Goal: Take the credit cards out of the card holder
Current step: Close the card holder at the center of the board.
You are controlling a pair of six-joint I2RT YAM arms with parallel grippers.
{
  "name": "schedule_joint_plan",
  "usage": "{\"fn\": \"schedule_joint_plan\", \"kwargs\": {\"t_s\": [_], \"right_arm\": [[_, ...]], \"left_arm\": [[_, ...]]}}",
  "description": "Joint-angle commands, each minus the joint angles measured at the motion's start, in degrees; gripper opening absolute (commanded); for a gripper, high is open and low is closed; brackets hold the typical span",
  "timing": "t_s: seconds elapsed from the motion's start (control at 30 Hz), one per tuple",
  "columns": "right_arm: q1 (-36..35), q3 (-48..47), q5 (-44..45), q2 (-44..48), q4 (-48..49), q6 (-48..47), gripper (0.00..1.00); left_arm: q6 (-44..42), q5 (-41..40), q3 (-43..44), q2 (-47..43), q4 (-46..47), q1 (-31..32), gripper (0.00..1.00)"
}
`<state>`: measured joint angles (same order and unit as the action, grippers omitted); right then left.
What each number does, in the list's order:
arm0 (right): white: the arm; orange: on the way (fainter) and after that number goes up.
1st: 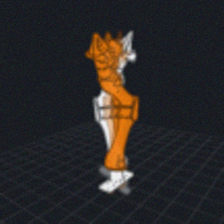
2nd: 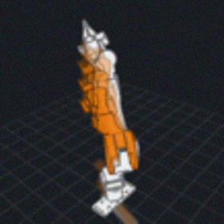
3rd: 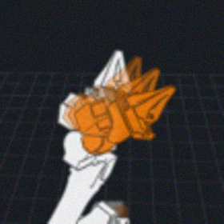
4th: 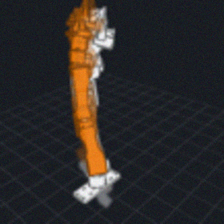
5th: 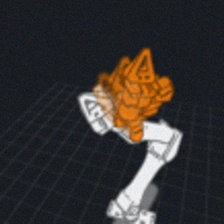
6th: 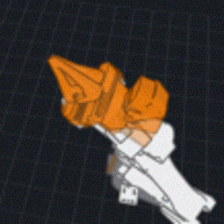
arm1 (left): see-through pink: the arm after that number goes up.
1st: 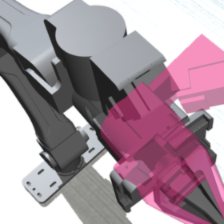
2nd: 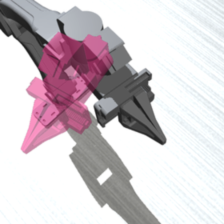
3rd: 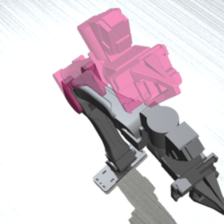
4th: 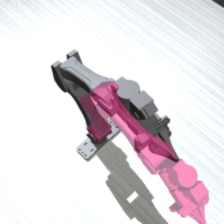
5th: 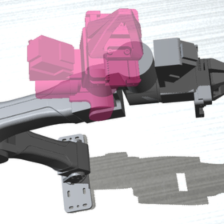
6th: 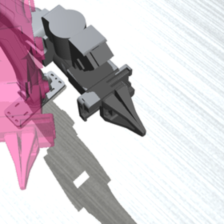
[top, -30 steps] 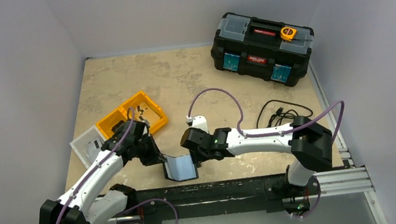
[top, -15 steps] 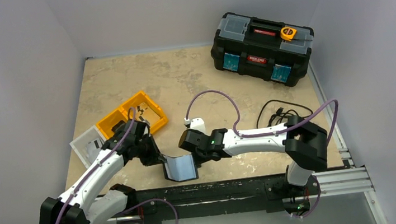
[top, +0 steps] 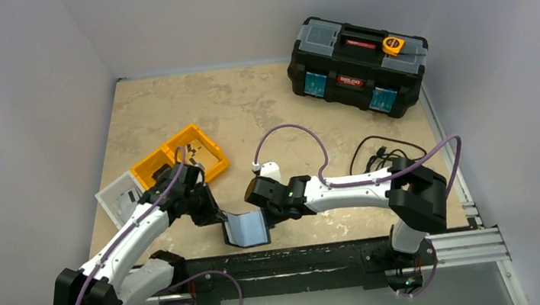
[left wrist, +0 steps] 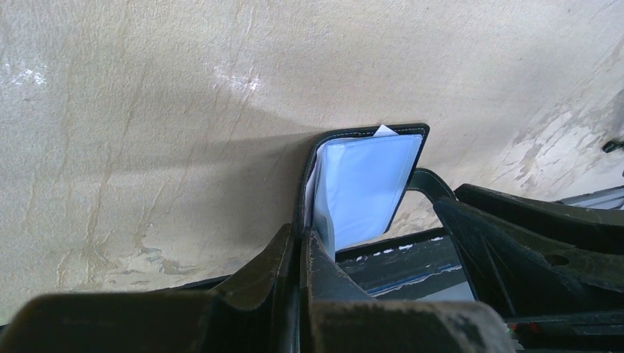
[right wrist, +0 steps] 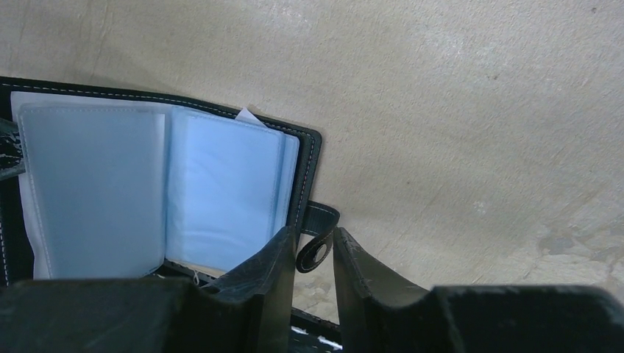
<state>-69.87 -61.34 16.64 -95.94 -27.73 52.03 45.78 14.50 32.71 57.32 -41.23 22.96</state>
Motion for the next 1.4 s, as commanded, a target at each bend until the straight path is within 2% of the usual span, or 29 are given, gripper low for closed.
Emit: {"fn": "schedule_joint_plan", "kwargs": {"t_s": [0.0, 0.17, 0.27, 0.37, 0.47, 0.77, 1.0, 1.2, 1.37], "right_arm": [[-0.45, 1.08, -0.49, 2.58, 0.35, 0.81, 0.23], [-0.55, 1.78, -0.89, 2.9, 0.84, 0.95, 0.07], [-0.56, 2.01, -0.82, 3.13, 1.0, 1.14, 0.0], [-0.54, 2.02, -0.66, 3.44, 0.8, 1.4, 0.0], [-0.54, 2.25, -0.23, 3.87, 0.57, 1.73, 0.0], [-0.53, 3.2, 0.06, 5.27, 0.91, 2.54, 0.0], [-0.53, 3.3, 0.04, 5.42, 1.31, 2.8, 0.0], [-0.58, 2.65, -0.35, 5.24, 1.93, 2.67, 0.0], [-0.92, 2.15, -2.54, 3.97, 5.19, 2.29, 0.0]], "left_arm": [[-1.04, -0.63, 2.18, 0.11, 0.63, 0.51, 0.0], [-1.24, -0.08, 2.68, -0.14, 0.71, 0.95, 0.0], [-1.41, 2.78, 3.01, -0.38, 1.81, 1.57, 0.14], [-0.38, 5.16, 3.06, -1.3, 3.8, 3.31, 0.33], [1.36, 7.32, 2.82, -1.76, 6.05, 4.74, 0.42], [9.59, 11.99, -1.48, 1.26, 19.2, 8.69, 0.46], [13.39, 10.53, -2.62, 9.74, 26.41, 10.82, 0.46], [16.27, 6.71, -3.54, 17.16, 29.15, 12.51, 0.47], [16.55, 3.37, -3.44, 20.45, 27.68, 13.07, 0.48]]}}
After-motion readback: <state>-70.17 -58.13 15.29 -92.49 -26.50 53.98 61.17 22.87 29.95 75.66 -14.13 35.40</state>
